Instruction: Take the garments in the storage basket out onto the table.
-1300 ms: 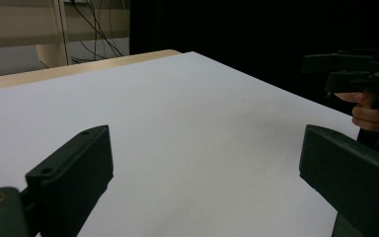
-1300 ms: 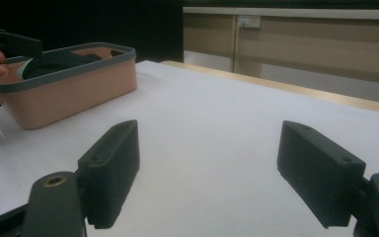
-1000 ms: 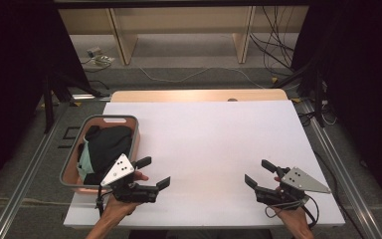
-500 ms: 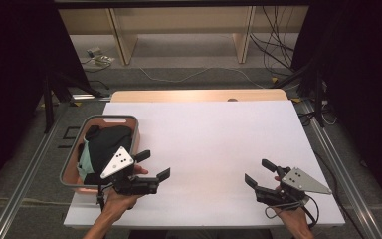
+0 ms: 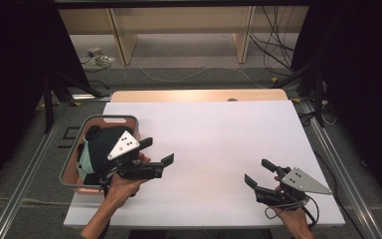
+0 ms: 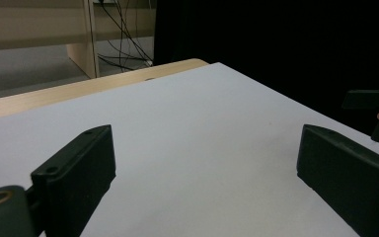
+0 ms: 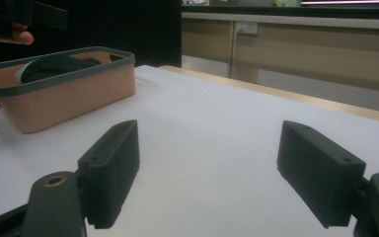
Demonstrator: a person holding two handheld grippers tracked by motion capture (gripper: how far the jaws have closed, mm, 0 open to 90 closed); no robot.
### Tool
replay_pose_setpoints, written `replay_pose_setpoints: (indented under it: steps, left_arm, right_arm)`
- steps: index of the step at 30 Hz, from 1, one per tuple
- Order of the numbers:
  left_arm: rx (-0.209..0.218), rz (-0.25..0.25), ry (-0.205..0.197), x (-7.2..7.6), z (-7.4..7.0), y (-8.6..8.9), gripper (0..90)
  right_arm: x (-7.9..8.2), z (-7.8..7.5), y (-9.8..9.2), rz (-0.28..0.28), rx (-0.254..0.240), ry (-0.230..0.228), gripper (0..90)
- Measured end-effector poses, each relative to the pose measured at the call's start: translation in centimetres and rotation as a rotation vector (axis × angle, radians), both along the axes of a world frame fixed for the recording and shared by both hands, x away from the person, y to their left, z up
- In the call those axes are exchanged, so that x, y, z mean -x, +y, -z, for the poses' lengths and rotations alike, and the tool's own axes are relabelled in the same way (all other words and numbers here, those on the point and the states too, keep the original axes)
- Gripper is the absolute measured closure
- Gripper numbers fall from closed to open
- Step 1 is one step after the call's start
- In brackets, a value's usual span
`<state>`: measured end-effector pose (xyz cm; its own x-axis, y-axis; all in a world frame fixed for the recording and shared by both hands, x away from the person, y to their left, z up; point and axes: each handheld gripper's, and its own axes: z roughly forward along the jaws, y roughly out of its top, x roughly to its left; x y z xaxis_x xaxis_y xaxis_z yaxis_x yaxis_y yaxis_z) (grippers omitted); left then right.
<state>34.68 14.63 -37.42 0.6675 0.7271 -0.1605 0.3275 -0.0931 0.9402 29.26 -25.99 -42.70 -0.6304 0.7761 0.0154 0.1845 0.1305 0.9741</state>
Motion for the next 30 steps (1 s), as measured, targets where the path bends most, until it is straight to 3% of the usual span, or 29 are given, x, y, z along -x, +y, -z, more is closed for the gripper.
replay_pose_setpoints:
  steps: [7, 13, 17, 18, 19, 21, 23, 26, 27, 28, 30]
  left_arm:
    - [-0.028, -0.038, 0.022, -1.5, -0.5, 0.2, 7.4]
    - [0.015, -0.067, 0.021, -2.7, -1.5, 1.0, 7.8]
    - [-0.028, -0.079, 0.03, -3.6, -2.1, 1.5, 7.7]
    - [-0.025, -0.077, 0.044, -3.9, -2.2, 1.7, 7.7]
    - [0.003, -0.05, 0.099, -4.5, -2.3, 2.1, 8.7]
    - [0.007, -0.049, 0.111, -4.7, -2.3, 2.2, 8.8]
    - [-0.04, -0.087, 0.121, -5.1, -2.2, 2.2, 8.9]
    - [-0.049, -0.099, 0.125, -5.2, -2.2, 2.5, 8.9]
    - [-0.083, -0.113, 0.128, -5.2, -2.3, 2.8, 8.9]
    - [-0.083, -0.113, 0.128, -5.2, -2.3, 2.8, 8.9]
    - [-0.13, -0.138, 0.133, -5.2, -2.2, 3.5, 8.9]
  right_arm:
    - [0.0, 0.0, 0.0, -0.002, 0.0, 0.004, 24.7]
    - [-0.1, 0.0, 0.0, -0.002, 0.0, 0.005, 24.6]
    - [-0.1, 0.0, 0.0, -0.004, 0.0, 0.005, 24.6]
    - [-0.1, 0.0, 0.0, -0.004, 0.0, 0.005, 24.6]
    - [-0.1, 0.1, 0.0, -0.005, 0.0, 0.007, 24.7]
    - [-0.1, 0.1, 0.0, -0.005, -0.001, 0.008, 24.6]
    - [-0.1, 0.1, 0.0, -0.008, -0.002, 0.011, 24.7]
    - [-0.1, 0.1, 0.0, -0.01, 0.002, 0.01, 24.6]
    - [-0.1, 0.0, 0.0, -0.01, 0.002, 0.007, 24.7]
    - [-0.1, 0.0, 0.0, -0.012, -0.002, 0.007, 24.6]
    - [-0.1, 0.1, -0.1, -0.012, 0.0, 0.008, 24.6]
